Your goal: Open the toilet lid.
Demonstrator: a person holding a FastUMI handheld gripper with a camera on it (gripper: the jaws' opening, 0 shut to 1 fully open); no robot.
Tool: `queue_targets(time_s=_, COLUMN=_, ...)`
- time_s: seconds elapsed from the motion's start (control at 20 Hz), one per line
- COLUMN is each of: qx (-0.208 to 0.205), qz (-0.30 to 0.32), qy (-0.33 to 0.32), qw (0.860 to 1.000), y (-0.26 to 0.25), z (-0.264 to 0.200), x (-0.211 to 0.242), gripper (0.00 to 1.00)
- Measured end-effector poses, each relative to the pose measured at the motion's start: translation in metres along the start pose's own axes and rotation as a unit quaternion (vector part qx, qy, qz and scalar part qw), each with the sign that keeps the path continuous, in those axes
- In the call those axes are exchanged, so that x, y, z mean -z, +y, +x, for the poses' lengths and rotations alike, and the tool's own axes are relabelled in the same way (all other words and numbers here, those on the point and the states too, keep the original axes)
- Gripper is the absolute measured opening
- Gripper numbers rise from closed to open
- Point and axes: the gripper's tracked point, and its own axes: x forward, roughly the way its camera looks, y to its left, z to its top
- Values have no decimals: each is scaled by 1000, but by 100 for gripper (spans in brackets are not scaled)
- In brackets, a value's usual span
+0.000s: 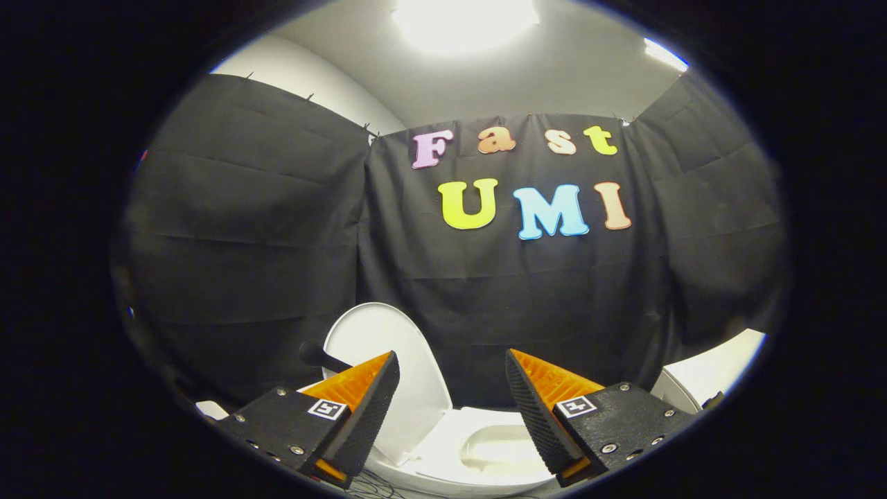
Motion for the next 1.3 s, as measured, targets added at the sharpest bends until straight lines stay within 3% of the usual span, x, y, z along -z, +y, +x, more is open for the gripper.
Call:
queue_targets(time_s=0.4, qx=42, qz=-19, qy=-15, qw=999, y=-64, z=-38, x=30, gripper=94)
queue_targets(time_s=0.7, qx=69, qz=-45, qy=19, qw=996, y=-100, z=-58, x=72, gripper=94)
queue_targets(time_s=1.3, qx=112, qz=-65, qy=16, qw=991, y=-128, z=-74, x=92, gripper=94)
